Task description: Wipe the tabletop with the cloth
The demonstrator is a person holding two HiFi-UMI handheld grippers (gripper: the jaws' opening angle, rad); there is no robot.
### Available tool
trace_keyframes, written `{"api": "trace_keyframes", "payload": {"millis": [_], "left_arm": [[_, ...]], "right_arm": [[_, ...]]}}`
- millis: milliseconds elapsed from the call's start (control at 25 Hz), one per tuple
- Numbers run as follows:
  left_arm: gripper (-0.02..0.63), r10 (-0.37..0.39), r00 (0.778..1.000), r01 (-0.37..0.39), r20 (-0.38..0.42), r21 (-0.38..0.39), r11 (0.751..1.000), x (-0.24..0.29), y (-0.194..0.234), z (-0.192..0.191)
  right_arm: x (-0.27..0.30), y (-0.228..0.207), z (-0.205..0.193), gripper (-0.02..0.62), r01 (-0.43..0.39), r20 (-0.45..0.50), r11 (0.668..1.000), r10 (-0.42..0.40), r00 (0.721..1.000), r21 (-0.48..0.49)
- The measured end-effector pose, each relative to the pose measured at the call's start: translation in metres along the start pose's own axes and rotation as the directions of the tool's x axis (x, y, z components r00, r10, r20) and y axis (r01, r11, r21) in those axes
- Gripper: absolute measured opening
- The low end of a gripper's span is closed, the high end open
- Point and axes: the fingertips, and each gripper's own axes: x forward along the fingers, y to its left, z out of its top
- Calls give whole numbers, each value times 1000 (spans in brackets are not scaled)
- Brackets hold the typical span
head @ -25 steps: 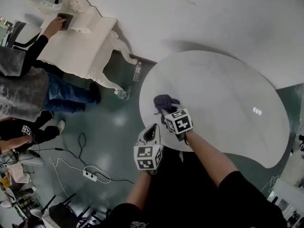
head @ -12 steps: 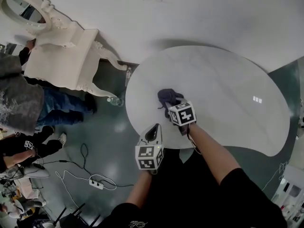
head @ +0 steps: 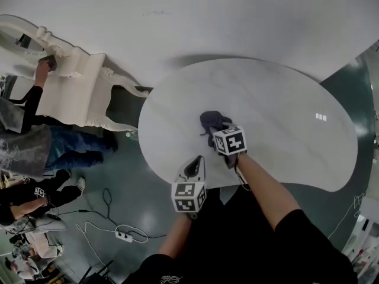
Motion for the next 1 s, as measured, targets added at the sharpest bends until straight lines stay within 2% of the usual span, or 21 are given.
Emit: {"api": "trace_keyframes", "payload": {"millis": [480,720,1000], "left_arm": [[8,-45,997,49,-59,61,997,36,-68,7],[8,-81,993,90,-87,109,990,51,-105,11],[8,-135,983,157,-128,182,971,70,-154,13]], "right_arm": [[-37,-57,-5,49,7,8,999,-7,1000,51],[-68,-100,-11,49,40,31,994,-44,999,99],[-107,-154,-22,49,90,66,982,-102,993,167]]}}
